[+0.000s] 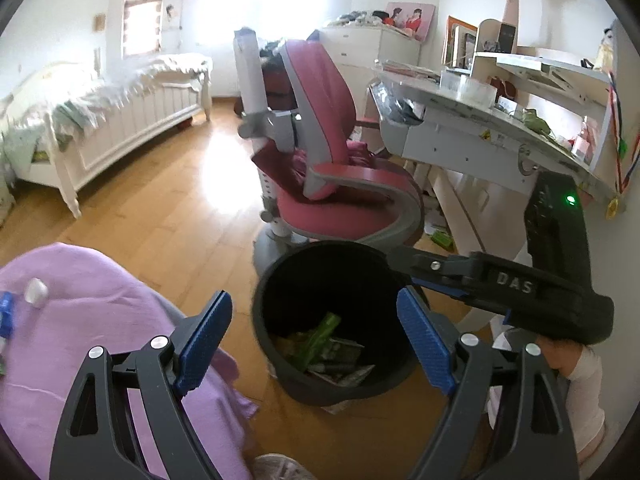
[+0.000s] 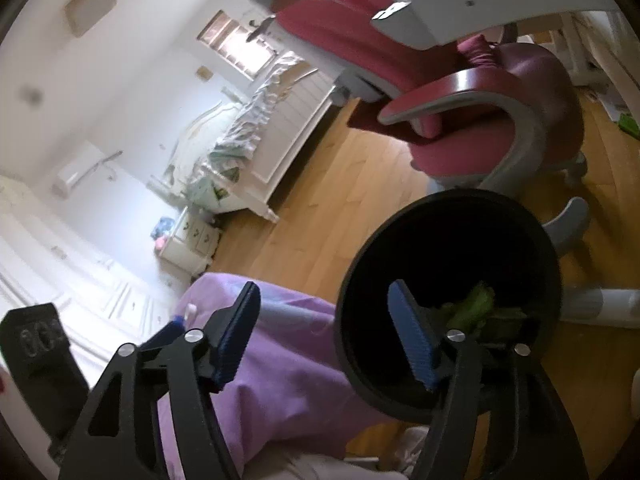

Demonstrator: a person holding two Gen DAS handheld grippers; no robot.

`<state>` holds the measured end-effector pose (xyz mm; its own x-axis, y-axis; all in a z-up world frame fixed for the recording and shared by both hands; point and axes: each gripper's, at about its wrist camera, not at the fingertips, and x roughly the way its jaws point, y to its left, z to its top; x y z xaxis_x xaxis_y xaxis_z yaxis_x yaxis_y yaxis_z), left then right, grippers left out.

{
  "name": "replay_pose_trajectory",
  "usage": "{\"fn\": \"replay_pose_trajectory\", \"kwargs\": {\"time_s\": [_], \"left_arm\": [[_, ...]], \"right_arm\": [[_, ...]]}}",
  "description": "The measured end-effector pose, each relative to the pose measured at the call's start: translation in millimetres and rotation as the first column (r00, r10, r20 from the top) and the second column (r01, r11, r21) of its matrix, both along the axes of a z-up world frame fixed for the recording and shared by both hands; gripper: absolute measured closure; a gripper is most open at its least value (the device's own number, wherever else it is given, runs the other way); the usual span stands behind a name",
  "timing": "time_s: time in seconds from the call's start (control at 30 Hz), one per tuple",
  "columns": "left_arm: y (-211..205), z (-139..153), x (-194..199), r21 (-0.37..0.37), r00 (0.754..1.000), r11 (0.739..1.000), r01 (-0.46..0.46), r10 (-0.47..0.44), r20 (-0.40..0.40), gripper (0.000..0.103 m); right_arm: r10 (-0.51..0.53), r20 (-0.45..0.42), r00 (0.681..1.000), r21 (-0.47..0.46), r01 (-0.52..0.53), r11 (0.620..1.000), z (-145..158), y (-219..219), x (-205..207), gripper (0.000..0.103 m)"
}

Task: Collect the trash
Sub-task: 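Carry the green tube and purple spray bottle to the black bin and release both, then grasp the blue stick with the left tool while the right tool grasps the green battery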

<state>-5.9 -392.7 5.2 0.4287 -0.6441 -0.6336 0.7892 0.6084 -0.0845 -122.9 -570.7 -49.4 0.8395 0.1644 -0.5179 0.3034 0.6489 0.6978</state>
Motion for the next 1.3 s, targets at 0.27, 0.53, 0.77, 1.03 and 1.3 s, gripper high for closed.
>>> {"fn": "replay_pose_trajectory", "kwargs": {"time_s": [0.27, 0.53, 0.77, 1.03, 1.3], "left_arm": [[49, 15, -4, 0.000, 0.994, 0.996, -0.087, 0.087, 0.070, 0.019], [142, 1, 29, -0.017, 0.957, 0.957, -0.288, 0.288, -0.015, 0.019], [275, -24, 78, -0.005, 0.816, 0.820, -0.572, 0.569, -0.105, 0.019], [379, -51, 139, 0.109, 0.701, 0.712, -0.694, 0.703, -0.123, 0.042], [393, -75, 164, 0.148, 0.708, 0.718, -0.680, 0.695, -0.124, 0.066]], "right_arm": [[0.091, -0.002, 0.996, -0.038, -0.091, 0.995, 14, 39, 22, 0.034], [0.275, -0.035, 0.961, -0.092, -0.277, 0.956, 30, 113, 65, 0.029], [0.508, -0.116, 0.853, -0.213, -0.521, 0.826, 48, 212, 118, 0.023], [0.728, -0.187, 0.659, -0.401, -0.728, 0.556, 61, 353, 188, 0.023], [0.810, -0.366, 0.457, -0.566, -0.801, 0.196, 42, 487, 266, 0.034]]}}
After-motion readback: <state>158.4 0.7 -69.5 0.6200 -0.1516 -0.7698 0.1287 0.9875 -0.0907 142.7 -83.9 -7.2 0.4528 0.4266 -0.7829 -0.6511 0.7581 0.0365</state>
